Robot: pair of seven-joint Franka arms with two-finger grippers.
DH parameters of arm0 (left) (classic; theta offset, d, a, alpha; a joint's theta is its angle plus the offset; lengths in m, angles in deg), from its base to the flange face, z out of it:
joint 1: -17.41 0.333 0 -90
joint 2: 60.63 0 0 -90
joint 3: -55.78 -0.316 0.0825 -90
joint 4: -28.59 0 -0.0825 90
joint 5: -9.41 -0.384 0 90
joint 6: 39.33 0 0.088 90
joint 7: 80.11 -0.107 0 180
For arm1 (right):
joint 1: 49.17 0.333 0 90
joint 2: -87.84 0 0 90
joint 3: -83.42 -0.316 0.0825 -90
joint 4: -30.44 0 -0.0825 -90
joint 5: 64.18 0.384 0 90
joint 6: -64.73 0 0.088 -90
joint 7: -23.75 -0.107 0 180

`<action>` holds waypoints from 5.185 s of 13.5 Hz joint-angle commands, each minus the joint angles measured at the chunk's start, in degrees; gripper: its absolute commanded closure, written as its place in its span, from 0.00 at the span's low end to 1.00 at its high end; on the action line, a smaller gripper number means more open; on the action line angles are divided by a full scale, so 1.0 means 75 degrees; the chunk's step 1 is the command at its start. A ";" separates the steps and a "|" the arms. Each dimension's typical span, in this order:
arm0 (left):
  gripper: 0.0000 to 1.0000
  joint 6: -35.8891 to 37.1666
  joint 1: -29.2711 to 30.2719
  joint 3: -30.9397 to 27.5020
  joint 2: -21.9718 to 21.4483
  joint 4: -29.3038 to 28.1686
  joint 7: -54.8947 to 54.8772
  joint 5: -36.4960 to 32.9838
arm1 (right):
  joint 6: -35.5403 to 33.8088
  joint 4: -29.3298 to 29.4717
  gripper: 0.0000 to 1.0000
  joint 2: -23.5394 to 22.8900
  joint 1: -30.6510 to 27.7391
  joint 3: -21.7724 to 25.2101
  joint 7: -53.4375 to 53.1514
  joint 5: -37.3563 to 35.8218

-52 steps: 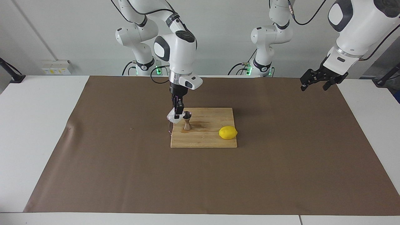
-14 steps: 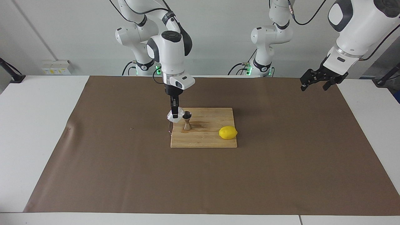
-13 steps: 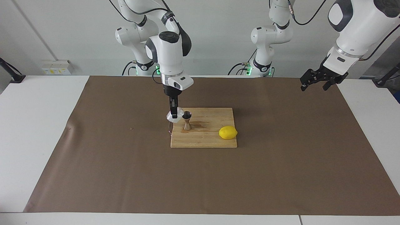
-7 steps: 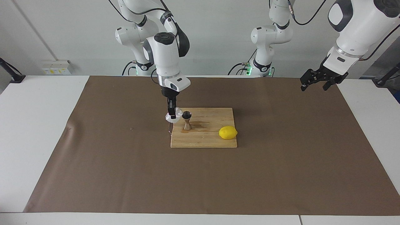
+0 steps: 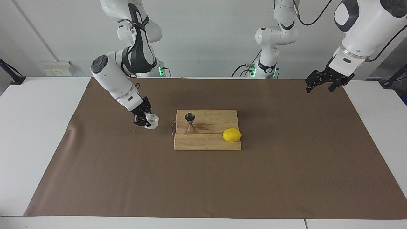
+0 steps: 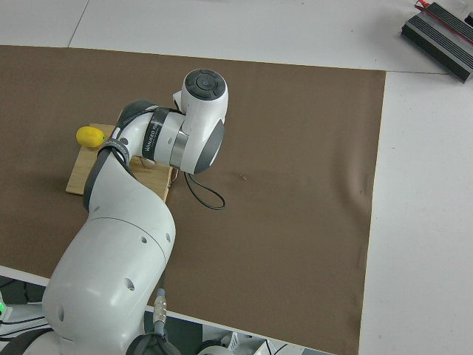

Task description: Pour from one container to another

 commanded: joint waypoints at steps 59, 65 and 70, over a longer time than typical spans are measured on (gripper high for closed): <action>0.00 -0.0024 0.0072 0.0031 -0.0146 -0.0106 0.0000 -0.0056 | -0.4095 0.3253 0.00 0.0831 0.0170 -0.0195 -1.4017 -0.2954; 0.00 -0.0024 0.0072 0.0031 -0.0146 -0.0106 0.0000 -0.0056 | -0.4177 0.3523 0.00 0.0714 0.0170 -0.0206 -1.4016 -0.3224; 0.00 -0.0024 0.0072 0.0031 -0.0146 -0.0106 0.0000 -0.0056 | -0.4153 0.3488 0.00 0.0725 0.0170 -0.0218 -1.4005 -0.3118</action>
